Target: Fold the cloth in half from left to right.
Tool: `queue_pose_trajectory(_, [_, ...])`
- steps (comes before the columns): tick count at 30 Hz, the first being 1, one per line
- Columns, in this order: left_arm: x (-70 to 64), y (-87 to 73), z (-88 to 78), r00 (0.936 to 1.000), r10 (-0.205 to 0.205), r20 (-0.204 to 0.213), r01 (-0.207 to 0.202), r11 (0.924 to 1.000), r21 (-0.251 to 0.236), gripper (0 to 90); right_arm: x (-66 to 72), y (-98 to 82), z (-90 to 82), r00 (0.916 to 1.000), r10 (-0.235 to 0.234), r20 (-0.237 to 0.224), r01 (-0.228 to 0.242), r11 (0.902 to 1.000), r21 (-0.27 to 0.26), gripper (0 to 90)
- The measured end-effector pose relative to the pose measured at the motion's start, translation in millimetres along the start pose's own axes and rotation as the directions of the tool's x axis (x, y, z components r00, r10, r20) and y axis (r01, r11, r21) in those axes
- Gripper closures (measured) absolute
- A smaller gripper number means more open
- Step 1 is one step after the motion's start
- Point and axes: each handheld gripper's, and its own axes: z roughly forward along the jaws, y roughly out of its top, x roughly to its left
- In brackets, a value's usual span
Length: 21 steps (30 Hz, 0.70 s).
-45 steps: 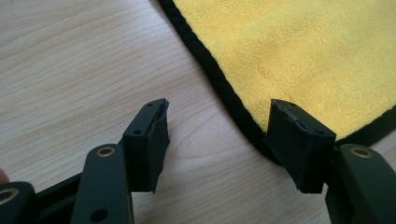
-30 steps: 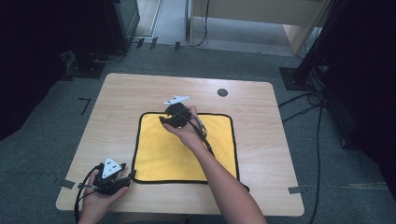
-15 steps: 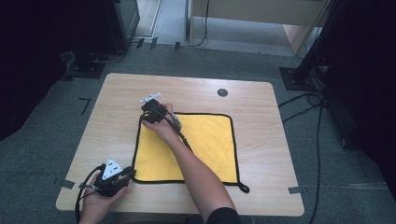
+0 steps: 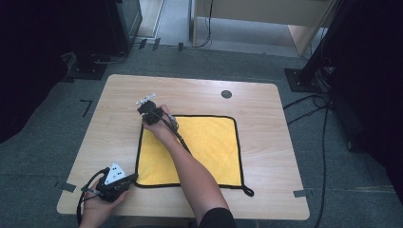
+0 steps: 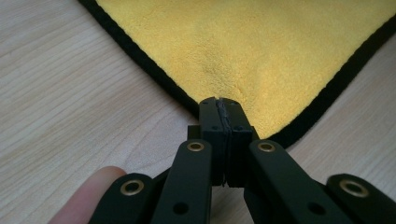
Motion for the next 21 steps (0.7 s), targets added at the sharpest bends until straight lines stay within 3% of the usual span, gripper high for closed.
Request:
queue_pose_trajectory(1, [3.1,0.4,-1.7,0.9997,-0.024,-0.001,0.024,0.9996,-0.015,90.0,-3.6,3.8,-11.1,0.9999,0.008,-0.008,-0.008,0.9994,-0.034,90.0])
queue_pose_trajectory(6, [6.4,3.5,-9.8,0.9982,-0.06,-0.003,0.06,0.9962,-0.063,90.0,-5.0,10.1,-25.2,0.9999,-0.009,0.007,0.009,0.9975,-0.071,90.0])
queue_pose_trajectory(9, [5.9,7.6,-21.0,0.9975,-0.07,-0.01,0.069,0.991,-0.115,90.0,-5.0,19.6,-31.0,0.9996,0.02,-0.021,-0.022,0.9955,-0.092,90.0])
queue_pose_trajectory(13, [15.1,14.5,-52.1,0.9946,-0.073,-0.074,0.058,0.98,-0.19,90.0,3.1,34.8,-29.9,0.9987,0.015,-0.049,-0.021,0.9928,-0.118,90.0])
queue_pose_trajectory(14, [15.1,14.5,-52.1,0.9946,-0.073,-0.074,0.058,0.98,-0.19,90.0,3.1,34.8,-29.9,0.9987,0.015,-0.049,-0.021,0.9928,-0.118,90.0])
queue_pose_trajectory(16, [19.3,16.7,-67.0,0.9875,-0.063,-0.145,0.032,0.9785,-0.204,90.0,11.3,45.1,-28.6,0.9975,0.017,-0.068,-0.026,0.9916,-0.126,90.0])
queue_pose_trajectory(18, [24.6,17.6,-82.6,0.9856,-0.086,-0.146,0.049,0.9694,-0.24,90.0,24.3,61.9,-30.6,0.9954,-0.007,-0.095,-0.009,0.9858,-0.168,90.0])
queue_pose_trajectory(21, [25.4,19.1,-97.5,0.9868,-0.137,-0.086,0.106,0.9499,-0.294,90.0,29.9,70.4,-39.4,0.994,-0.019,-0.108,-0.002,0.9806,-0.196,90.0])
